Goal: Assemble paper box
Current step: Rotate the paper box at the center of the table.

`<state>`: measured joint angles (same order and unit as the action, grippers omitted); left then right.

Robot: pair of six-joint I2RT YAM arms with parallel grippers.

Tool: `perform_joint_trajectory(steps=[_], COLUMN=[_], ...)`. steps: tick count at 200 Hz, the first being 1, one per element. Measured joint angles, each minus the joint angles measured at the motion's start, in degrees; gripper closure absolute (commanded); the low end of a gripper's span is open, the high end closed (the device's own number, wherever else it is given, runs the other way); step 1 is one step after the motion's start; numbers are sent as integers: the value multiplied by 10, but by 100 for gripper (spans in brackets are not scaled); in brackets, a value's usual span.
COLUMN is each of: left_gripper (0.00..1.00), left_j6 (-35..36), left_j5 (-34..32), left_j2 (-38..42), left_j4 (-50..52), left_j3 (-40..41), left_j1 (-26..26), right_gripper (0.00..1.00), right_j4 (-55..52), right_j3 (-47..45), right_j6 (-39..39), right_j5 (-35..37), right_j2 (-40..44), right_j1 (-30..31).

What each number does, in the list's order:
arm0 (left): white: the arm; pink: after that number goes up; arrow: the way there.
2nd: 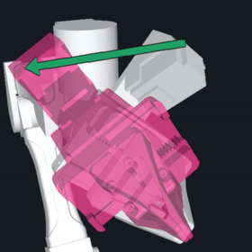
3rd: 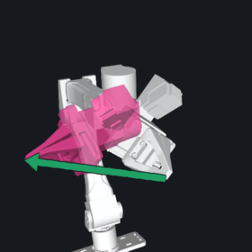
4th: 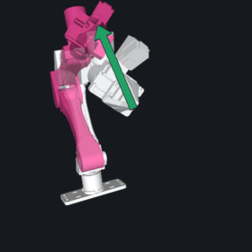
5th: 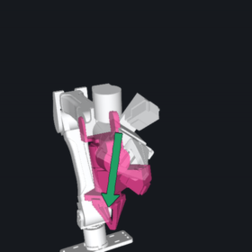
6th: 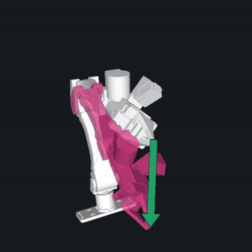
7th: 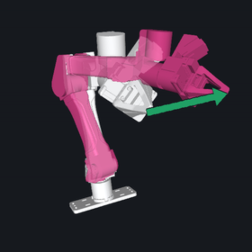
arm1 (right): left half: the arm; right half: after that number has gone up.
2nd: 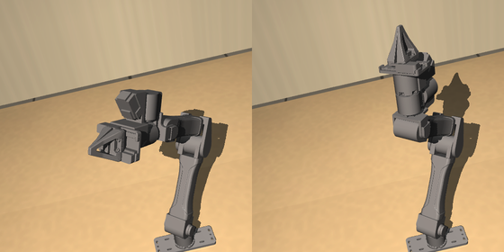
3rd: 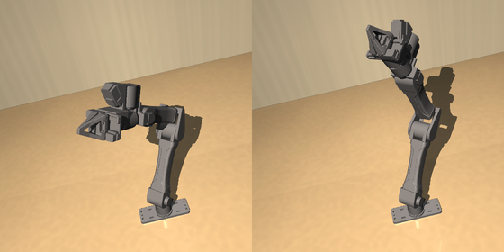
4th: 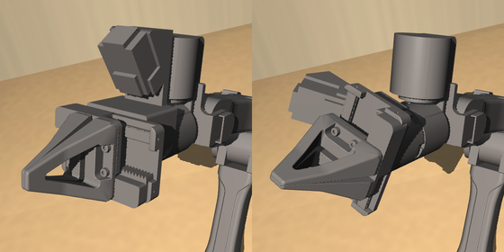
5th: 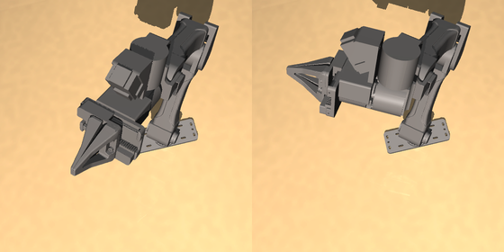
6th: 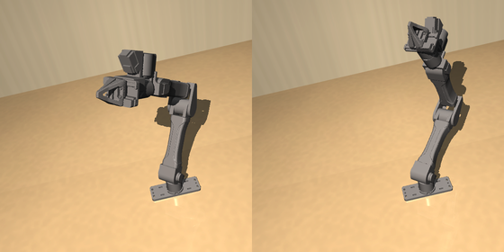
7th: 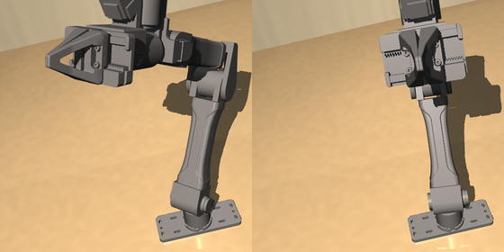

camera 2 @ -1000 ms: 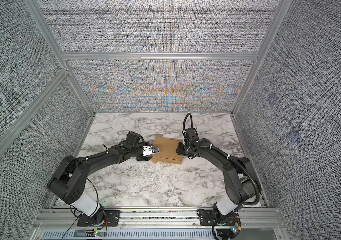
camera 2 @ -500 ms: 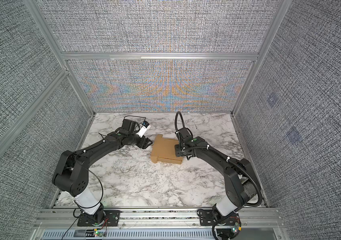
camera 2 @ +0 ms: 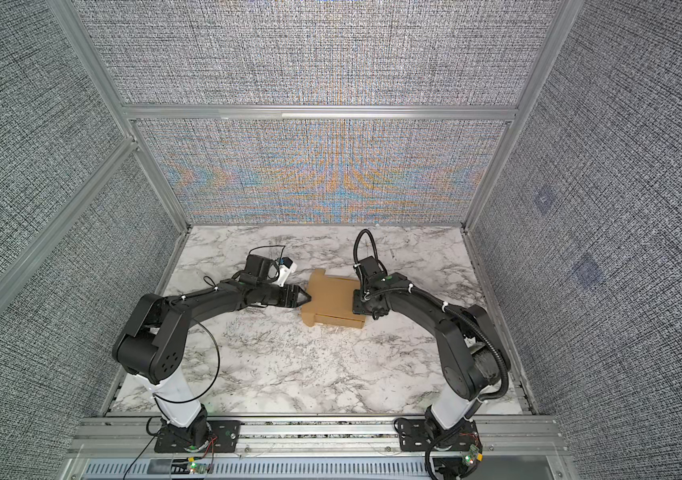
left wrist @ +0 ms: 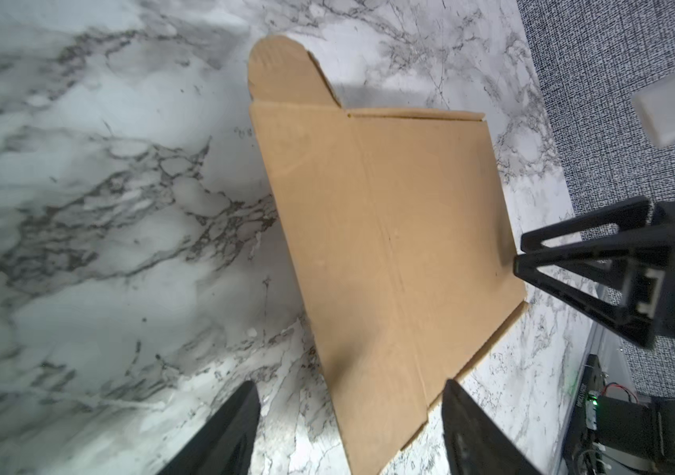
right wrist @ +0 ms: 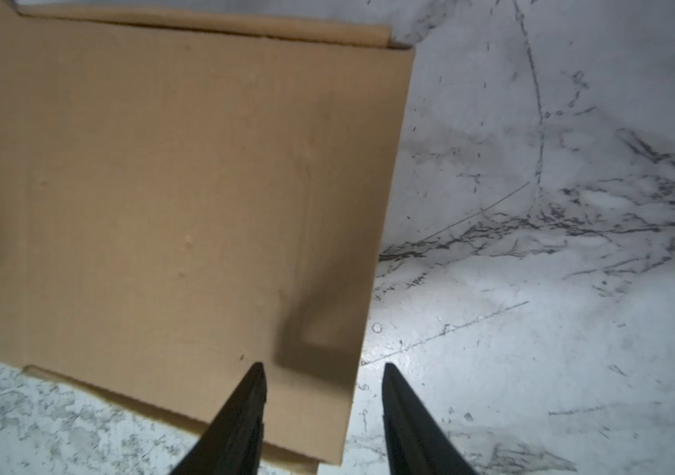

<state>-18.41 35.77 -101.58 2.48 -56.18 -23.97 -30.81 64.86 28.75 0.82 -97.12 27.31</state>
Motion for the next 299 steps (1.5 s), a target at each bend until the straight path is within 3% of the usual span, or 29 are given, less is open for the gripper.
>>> perform_joint_trajectory(steps=[39, 67, 95, 138, 178, 200, 222, 243, 259, 299], left_gripper=[28, 27, 28, 30, 38, 38, 39, 39, 33, 26], left_j6=[18, 94, 170, 216, 231, 231, 212, 133, 67, -23], left_j5=[-12, -59, -84, -71, -19, 22, 74, 127, 154, 157], left_j2=[31, 29, -29, -162, -218, -213, -163, -93, -50, -2], left_j4=[11, 53, 94, 183, 235, 239, 197, 95, 18, -95], left_j3=[6, -85, -193, -322, -372, -346, -233, -101, -31, 20], left_j1=[-1, 0, 3, 9, 12, 12, 11, 6, -5, -12], right_gripper=[54, 54, 52, 52, 52, 52, 52, 52, 52, 51], right_j4=[-11, -11, -7, -3, 8, 24, 30, 24, 19, 10], right_j3=[50, 76, 109, 148, 89, 79, 76, 90, 98, 104], right_j6=[-69, -148, -207, -202, -168, -165, -175, -194, -203, -205], right_j5=[8, 1, -30, -81, -104, -113, -121, -122, -120, -127], right_j2=[-42, -50, -61, -92, -87, -85, -85, -92, -95, -94], right_j1=[-35, -59, -84, -95, -85, -85, -89, -100, -110, -113])
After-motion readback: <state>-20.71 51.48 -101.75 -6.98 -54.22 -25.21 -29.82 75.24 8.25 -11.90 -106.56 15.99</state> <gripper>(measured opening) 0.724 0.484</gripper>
